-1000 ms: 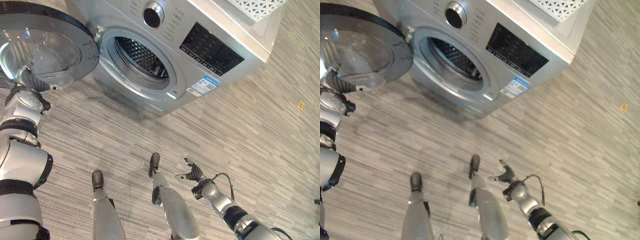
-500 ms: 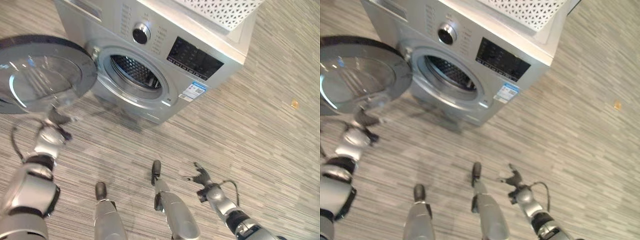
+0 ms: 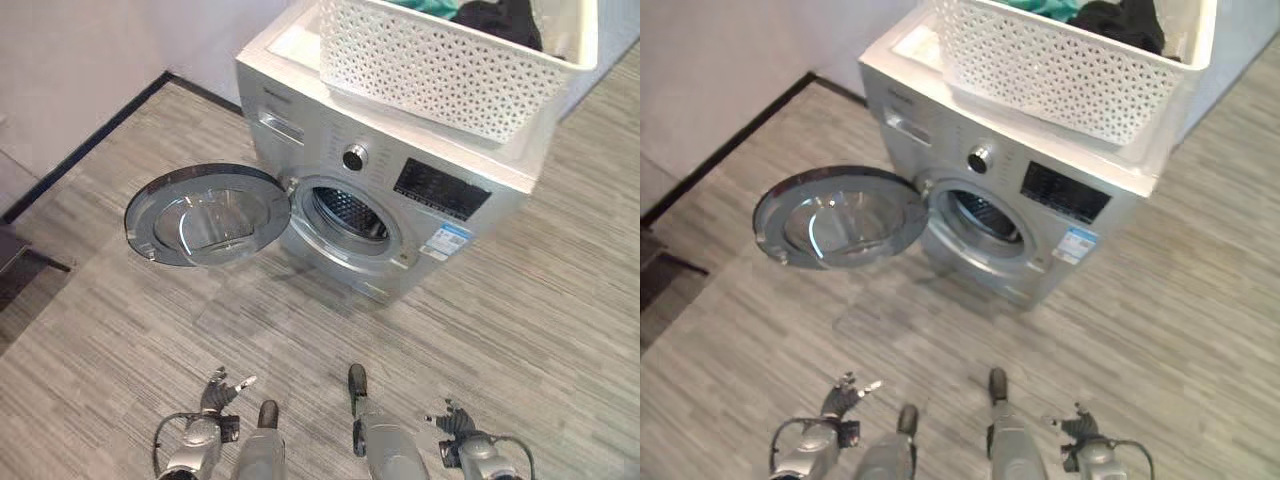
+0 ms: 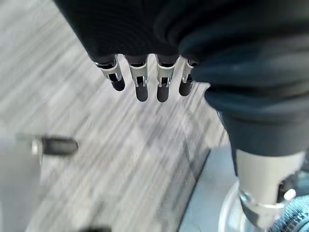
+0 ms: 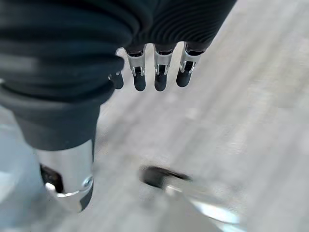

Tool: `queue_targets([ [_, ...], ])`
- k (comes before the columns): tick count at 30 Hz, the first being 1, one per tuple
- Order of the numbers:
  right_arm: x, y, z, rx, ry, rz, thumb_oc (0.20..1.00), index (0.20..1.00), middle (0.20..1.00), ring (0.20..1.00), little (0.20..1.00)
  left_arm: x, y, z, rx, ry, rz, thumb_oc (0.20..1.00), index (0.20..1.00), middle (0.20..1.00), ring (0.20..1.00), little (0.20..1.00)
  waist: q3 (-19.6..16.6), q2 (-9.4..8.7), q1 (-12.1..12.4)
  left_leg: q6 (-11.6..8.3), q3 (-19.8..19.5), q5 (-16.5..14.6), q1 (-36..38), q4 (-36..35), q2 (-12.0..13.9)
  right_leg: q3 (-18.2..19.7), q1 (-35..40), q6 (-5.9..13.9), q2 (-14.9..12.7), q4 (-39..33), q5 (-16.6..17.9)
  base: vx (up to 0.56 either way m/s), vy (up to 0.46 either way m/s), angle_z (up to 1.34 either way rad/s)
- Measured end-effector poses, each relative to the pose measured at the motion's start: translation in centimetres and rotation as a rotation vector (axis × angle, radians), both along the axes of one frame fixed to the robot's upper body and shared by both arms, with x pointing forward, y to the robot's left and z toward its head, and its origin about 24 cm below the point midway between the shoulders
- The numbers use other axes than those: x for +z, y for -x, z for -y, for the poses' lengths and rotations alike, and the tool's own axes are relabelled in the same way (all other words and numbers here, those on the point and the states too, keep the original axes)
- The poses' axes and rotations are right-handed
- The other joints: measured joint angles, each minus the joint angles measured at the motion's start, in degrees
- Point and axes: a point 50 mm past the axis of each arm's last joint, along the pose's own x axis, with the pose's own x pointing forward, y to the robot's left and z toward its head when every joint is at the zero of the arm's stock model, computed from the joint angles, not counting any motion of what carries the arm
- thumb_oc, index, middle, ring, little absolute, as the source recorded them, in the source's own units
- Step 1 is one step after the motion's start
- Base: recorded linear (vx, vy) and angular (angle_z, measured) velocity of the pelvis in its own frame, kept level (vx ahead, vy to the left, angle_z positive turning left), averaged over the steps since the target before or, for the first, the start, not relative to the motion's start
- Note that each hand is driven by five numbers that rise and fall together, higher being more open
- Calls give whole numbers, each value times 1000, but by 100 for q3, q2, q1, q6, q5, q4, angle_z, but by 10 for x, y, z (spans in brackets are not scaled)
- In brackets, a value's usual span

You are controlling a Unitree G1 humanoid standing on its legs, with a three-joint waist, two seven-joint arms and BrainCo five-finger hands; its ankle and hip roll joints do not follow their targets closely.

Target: Grab the laundry basket,head to the washer,open it,put in the laundry and shut it.

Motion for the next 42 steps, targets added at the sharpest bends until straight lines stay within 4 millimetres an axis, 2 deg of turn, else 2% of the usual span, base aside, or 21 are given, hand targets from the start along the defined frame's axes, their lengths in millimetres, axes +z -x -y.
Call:
queue_targets([
  [2,-1,3,-1,-18,-16,7,1000,1000,1000,1000,1000,-3,-1,16,-21,52,-1,1000,1000,1000,1000,1000,-31,5,-110,-297,-375,191,185,59,111,-319,357,-122,145,276,-476,332,-399,121],
  [4,-9,16,-8,-16,-37,-36,1000,1000,1000,1000,1000,-1,-3,20,-67,55,13,1000,1000,1000,1000,1000,-349,-295,48,-417,-417,438,-24,445,-5,-435,345,-363,121,301,-648,52,-256,94],
  [5,-7,12,-8,-3,-35,-23,1000,1000,1000,1000,1000,4,-12,20,-69,59,41,1000,1000,1000,1000,1000,-303,-315,23,-502,-416,374,-524,1327,-29,-404,291,-455,210,436,-788,19,-160,39],
  [6,-6,7,-13,24,-40,-15,1000,1000,1000,1000,1000,11,-21,15,-67,49,76,1000,1000,1000,1000,1000,-248,-412,118,-455,-424,685,-1341,2691,-141,-370,281,-647,259,514,-744,67,-199,27],
  [7,-8,8,-17,38,-46,-24,1000,1000,1000,1000,1000,12,-23,10,-68,35,80,1000,1000,1000,1000,1000,-244,-437,235,-506,-405,901,-1451,2916,-140,-296,229,-650,315,555,-790,132,-120,2],
  [8,-9,9,-23,66,-51,-29,1000,1000,1000,1000,1000,12,-19,1,-64,13,70,1000,1000,1000,1000,1000,-318,-575,293,-358,-367,1090,-1560,3122,-67,-242,376,-725,311,535,-744,201,-30,-13],
  [10,-8,6,-27,81,-55,-24,1000,1000,1000,1000,1000,14,-20,-5,-51,5,76,1000,1000,1000,1000,1000,-339,-590,241,-108,0,889,-1498,2496,280,-256,513,-799,274,292,-786,236,93,8],
  [12,-8,5,-26,77,-55,-24,1000,1000,1000,1000,1000,15,-22,-5,-37,19,89,1000,1000,1000,1000,1000,-304,-537,224,-182,151,916,-1198,1162,535,-223,599,-834,296,203,-705,198,207,-1],
  [13,-8,5,-25,75,-53,-25,1000,1000,1000,1000,1000,15,-22,-2,-32,30,89,1000,1000,1000,1000,1000,-300,-428,222,-316,210,1004,-932,-119,750,-202,719,-616,301,23,-638,188,281,-9],
  [15,-8,8,-21,67,-47,-29,1000,1000,1000,1000,1000,15,-24,6,-35,56,99,1000,1000,1000,1000,1000,-276,-213,195,-480,297,1144,-760,-852,850,-211,896,-564,350,-159,-537,189,358,-22],
  [18,-7,9,-15,62,-32,-28,1000,1000,1000,1000,1000,16,-21,13,-63,70,107,1000,1000,1000,1000,1000,-317,4,153,-467,224,1144,-727,-537,636,-71,1010,-435,330,-198,-570,125,320,-28],
  [19,-6,10,-7,55,-14,-29,1000,1000,1000,1000,1000,15,-18,17,-71,81,109,1000,1000,1000,1000,1000,-350,183,79,-339,291,1233,-597,-491,512,-40,1072,-280,311,-157,-663,129,373,-20],
  [20,-7,14,-9,36,-28,-35,1000,1000,1000,1000,1000,18,-20,12,-78,68,116,1000,1000,1000,1000,1000,-300,86,60,-351,385,1245,-460,-508,312,47,1058,-218,102,-19,-692,161,510,-36],
  [23,-6,13,-8,-2,-52,-18,1000,1000,1000,1000,1000,20,-14,3,-85,55,124,1000,1000,1000,1000,1000,-313,-42,215,-1,857,1034,-199,-570,-96,469,966,-38,-362,159,-828,68,342,-62],
  [27,-8,17,-5,-64,-86,-27,1000,1000,1000,1000,1000,23,-17,-6,-106,35,126,1000,1000,1000,1000,1000,-238,66,192,413,1082,843,-286,-366,-567,521,620,-7,-850,736,-872,72,212,-13],
  [30,-8,15,-7,-65,-89,-27,1000,1000,1000,1000,1000,20,-9,-16,-104,9,93,1000,1000,1000,1000,1000,-203,28,227,584,1307,739,-174,-428,-624,208,286,-27,-936,1194,-764,140,100,-42],
  [32,-8,14,-5,-66,-84,-30,1000,1000,1000,1000,1000,16,-4,-17,-99,8,64,1000,1000,1000,1000,1000,-180,47,205,667,1344,806,46,-684,-614,144,208,117,-890,1039,-845,183,0,-26],
  [35,-8,14,-3,-68,-79,-36,1000,1000,1000,1000,1000,16,-8,-13,-103,21,69,1000,1000,1000,1000,1000,-149,-43,207,622,1450,829,113,-884,-616,-138,-75,422,-919,151,-509,288,-140,-15],
  [37,-11,22,-1,-77,-75,-62,1000,1000,1000,1000,1000,16,-12,-4,-108,46,76,1000,1000,1000,1000,1000,-151,-57,57,572,1201,848,146,-931,-648,-139,-19,441,-886,-386,-173,226,-114,60],
  [40,-25,57,-1,-112,-76,-174,1000,1000,1000,1000,1000,15,-13,7,-108,82,82,1000,1000,1000,1000,1000,-266,-297,-93,321,637,764,435,-916,-739,96,391,342,-791,-403,264,215,-237,103],
  [42,-27,62,1,-123,-65,-209,1000,1000,1000,1000,1000,14,-9,12,-110,100,79,1000,1000,1000,1000,1000,-345,-169,29,-63,466,437,62,6,-428,47,466,81,-454,-337,10,-1,-126,35],
])
